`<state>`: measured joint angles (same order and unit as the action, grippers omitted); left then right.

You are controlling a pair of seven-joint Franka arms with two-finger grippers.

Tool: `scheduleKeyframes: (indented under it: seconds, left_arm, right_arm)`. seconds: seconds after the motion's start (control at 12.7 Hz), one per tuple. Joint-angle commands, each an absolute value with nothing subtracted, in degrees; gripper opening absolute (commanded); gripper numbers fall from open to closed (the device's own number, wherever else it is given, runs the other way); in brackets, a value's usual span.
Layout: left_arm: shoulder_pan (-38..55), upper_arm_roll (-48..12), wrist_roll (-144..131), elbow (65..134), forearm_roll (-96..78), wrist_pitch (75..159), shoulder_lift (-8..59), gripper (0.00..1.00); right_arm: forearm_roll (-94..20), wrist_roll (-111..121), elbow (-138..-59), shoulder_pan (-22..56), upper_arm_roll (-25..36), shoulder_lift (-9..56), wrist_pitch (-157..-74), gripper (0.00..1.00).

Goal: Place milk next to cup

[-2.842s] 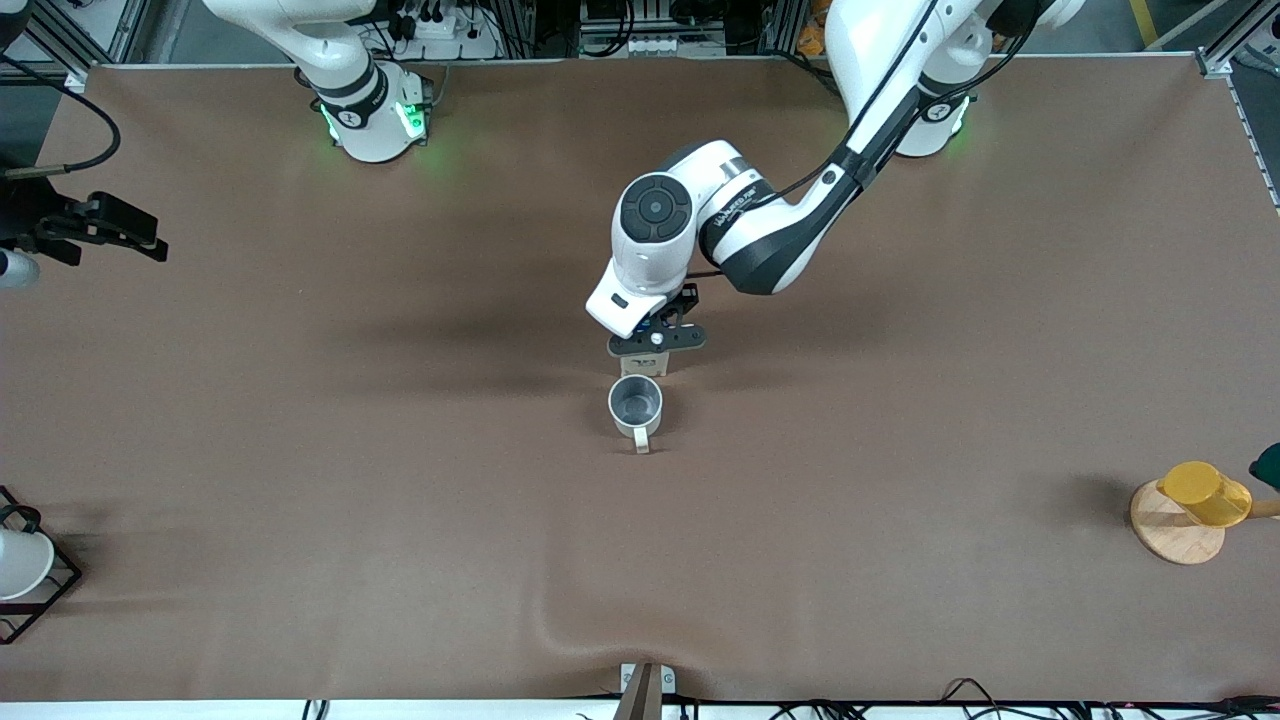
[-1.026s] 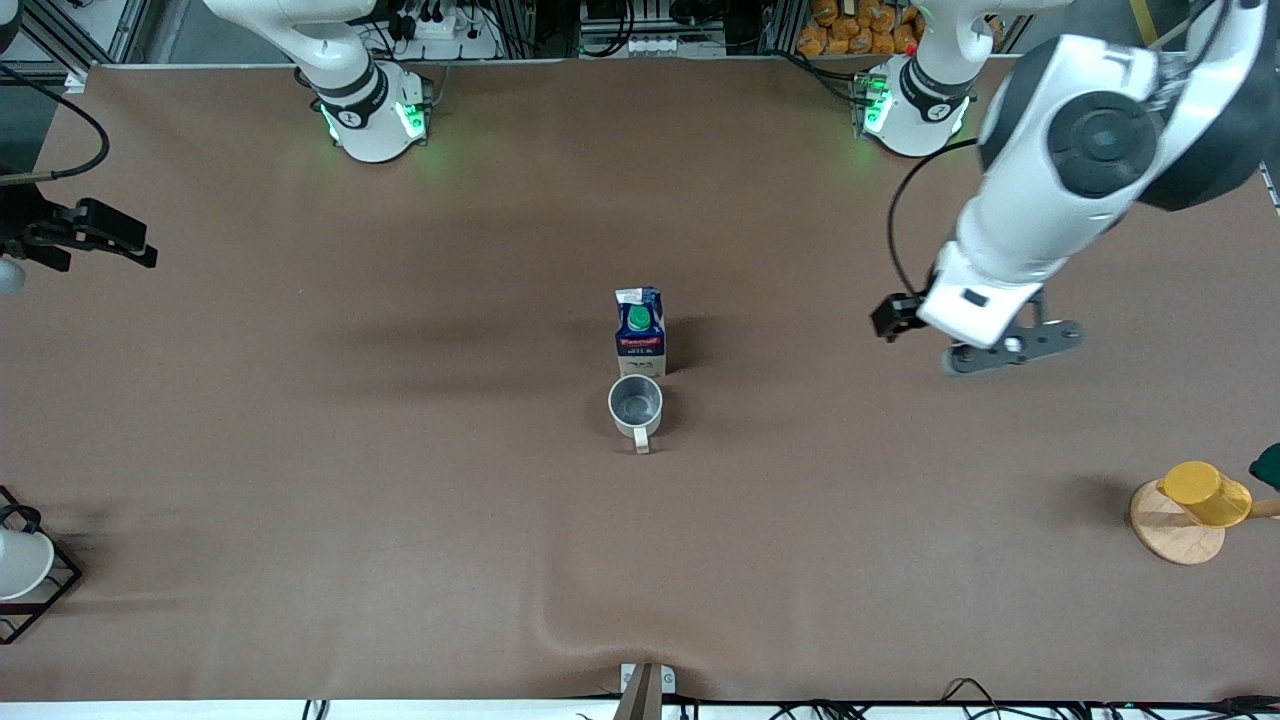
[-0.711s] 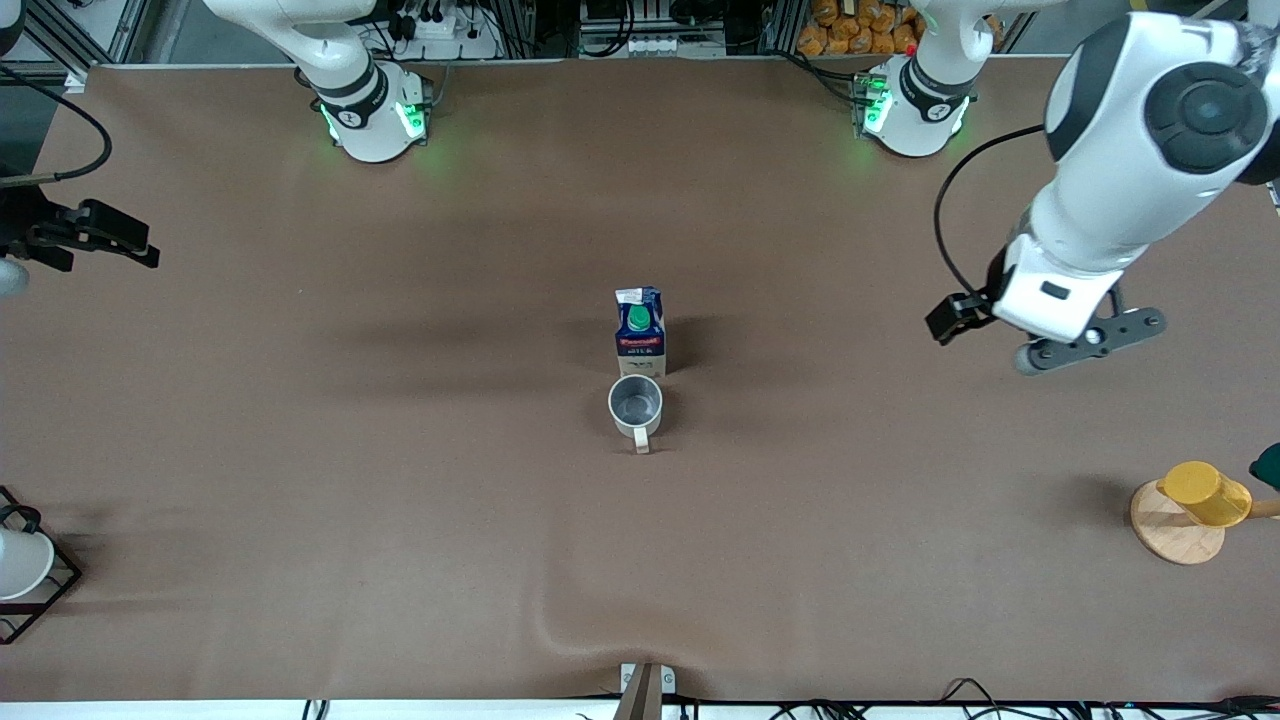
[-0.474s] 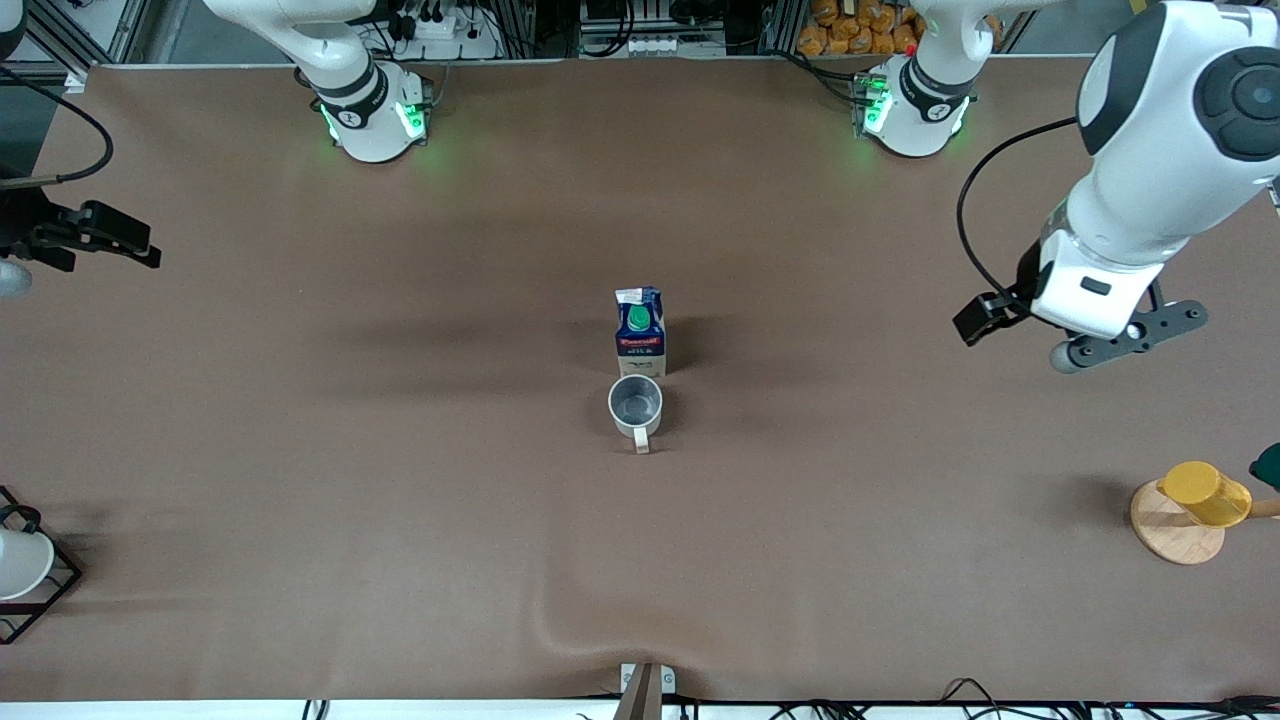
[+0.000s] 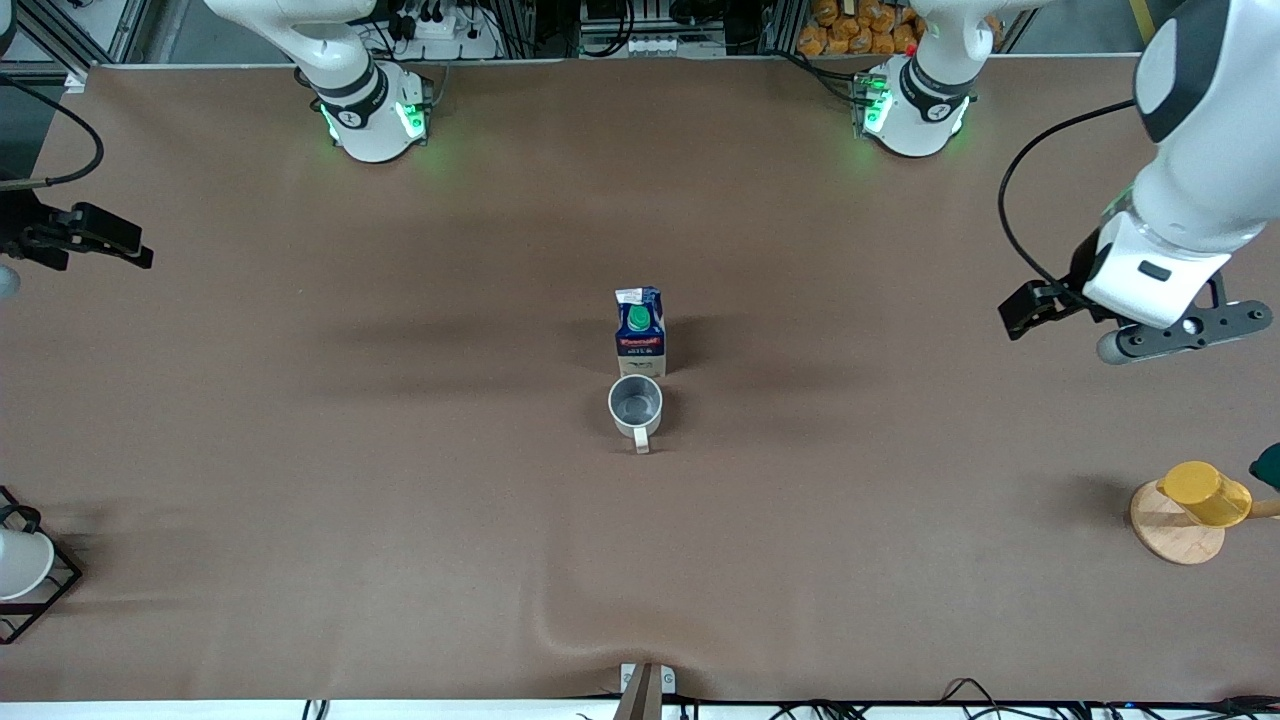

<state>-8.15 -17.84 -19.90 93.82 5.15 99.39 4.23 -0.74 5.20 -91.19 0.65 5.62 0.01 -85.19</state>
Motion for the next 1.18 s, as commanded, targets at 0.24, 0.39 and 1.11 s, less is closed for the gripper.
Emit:
scheduleKeyframes:
  seconds: [0.24, 0.39, 1.11]
  left_arm:
    - [-4.1, -10.5, -12.8, 94.8, 0.3, 98.0, 1.4, 1.0]
    - [-3.0, -10.4, -12.7, 94.6, 0.6, 97.5, -0.4, 1.0]
    - [-1.7, -9.2, -10.4, 90.3, -2.3, 91.5, 0.3, 1.0]
  right_arm:
    - [-0.6, 5.9, -91.3, 0.0, 5.1, -0.2, -84.9, 1.0]
    - [-0.6, 5.8, -91.2, 0.4, 5.1, -0.2, -84.8, 1.0]
    - [-0.7, 5.9, -91.3, 0.4, 5.1, -0.2, -84.6, 1.0]
